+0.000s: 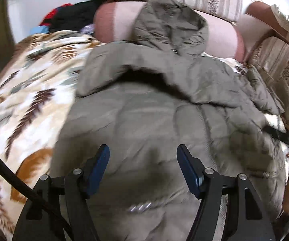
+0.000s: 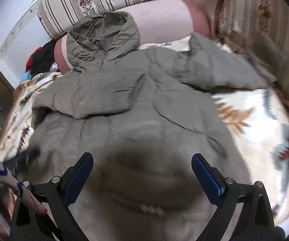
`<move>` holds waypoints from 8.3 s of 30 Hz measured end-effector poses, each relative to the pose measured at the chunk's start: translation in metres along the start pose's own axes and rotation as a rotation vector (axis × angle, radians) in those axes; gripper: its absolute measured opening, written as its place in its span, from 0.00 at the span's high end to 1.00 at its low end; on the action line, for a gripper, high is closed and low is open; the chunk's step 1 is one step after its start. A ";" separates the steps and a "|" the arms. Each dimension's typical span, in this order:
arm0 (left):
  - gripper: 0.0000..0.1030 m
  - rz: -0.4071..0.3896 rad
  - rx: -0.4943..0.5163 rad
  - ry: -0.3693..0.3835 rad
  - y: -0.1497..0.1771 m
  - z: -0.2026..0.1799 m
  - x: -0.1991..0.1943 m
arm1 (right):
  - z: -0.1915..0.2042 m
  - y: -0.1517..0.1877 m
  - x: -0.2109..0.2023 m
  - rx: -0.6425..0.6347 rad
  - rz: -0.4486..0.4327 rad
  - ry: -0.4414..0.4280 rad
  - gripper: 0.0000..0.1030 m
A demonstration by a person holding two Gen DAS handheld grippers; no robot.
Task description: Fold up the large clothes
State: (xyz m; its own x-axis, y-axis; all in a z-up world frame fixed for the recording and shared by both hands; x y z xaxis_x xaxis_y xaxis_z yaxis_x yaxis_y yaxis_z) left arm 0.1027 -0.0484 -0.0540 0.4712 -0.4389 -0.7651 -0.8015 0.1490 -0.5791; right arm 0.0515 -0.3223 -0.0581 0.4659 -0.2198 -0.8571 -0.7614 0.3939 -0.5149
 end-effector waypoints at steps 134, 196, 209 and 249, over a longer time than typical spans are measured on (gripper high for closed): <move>0.36 0.014 -0.071 -0.141 -0.127 0.081 0.099 | 0.026 -0.098 0.126 -0.117 -0.024 0.147 0.08; 0.34 0.022 0.003 -0.094 0.071 -0.020 -0.069 | -0.016 0.064 -0.011 -0.182 -0.061 0.188 0.25; 0.34 0.043 -0.034 -0.087 0.074 -0.005 -0.062 | 0.015 0.064 -0.045 -0.203 -0.090 0.117 0.25; 0.17 -0.013 -0.052 -0.017 -0.002 0.089 0.039 | 0.192 -0.197 0.038 -0.284 -0.090 0.216 0.23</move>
State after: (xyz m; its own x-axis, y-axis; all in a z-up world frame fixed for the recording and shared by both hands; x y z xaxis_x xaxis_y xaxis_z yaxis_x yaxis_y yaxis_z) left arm 0.1556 0.0134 -0.1078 0.4873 -0.4250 -0.7628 -0.8133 0.0973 -0.5737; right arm 0.3057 -0.2370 0.0138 0.4536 -0.4380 -0.7761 -0.8306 0.1078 -0.5463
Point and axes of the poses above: each gripper's, at about its wrist camera, not at the fingertips, and x roughly the way its jaws point, z to its left, y to its underside, the point moved 7 cm from there along x, roughly the way its jaws point, and after that the axes turned 15 degrees about y, right-handed, at the moved point
